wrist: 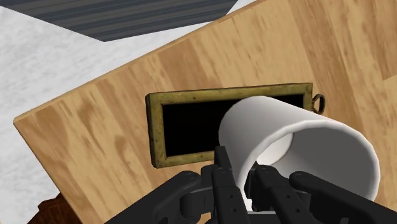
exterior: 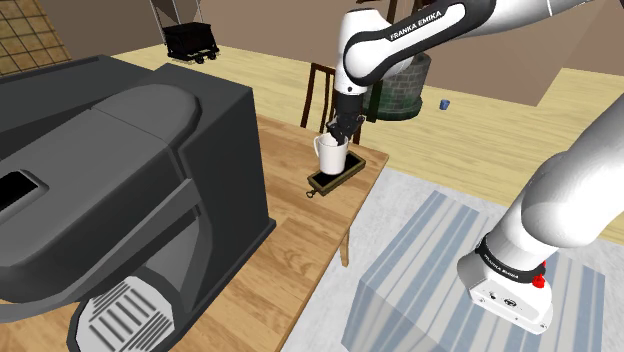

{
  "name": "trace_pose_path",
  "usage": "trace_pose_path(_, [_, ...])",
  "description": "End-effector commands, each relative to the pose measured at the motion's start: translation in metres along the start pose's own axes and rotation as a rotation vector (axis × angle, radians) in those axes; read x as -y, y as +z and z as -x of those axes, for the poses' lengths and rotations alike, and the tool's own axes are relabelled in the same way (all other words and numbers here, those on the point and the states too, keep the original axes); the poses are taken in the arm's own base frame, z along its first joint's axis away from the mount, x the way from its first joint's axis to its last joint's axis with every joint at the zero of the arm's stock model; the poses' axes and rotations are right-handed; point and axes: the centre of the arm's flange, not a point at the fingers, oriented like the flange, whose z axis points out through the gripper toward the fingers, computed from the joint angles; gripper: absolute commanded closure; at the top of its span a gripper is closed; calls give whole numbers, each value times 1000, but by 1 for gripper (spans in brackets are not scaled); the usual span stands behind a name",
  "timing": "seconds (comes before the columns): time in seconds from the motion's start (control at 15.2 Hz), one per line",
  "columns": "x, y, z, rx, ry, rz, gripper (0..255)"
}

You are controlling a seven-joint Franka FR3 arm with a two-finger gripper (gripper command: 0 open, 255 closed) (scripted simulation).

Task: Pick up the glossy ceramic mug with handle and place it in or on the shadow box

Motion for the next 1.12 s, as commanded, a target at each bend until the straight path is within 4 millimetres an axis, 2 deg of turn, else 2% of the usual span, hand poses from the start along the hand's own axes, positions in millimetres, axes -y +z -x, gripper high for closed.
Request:
trace_pose_path(0.0, [0,1,0,3,0,1,255])
trace_pose_path(0.13, [0,1,0,3,0,1,255])
trace_pose_path(0.2, [0,1,0,3,0,1,0])
trace_pose_path(0.53, [0,1,0,3,0,1,0])
trace_pose_path(0.79, [0,-49,0,3,0,1,0])
trace_pose_path(1.06, [0,-49,0,3,0,1,0])
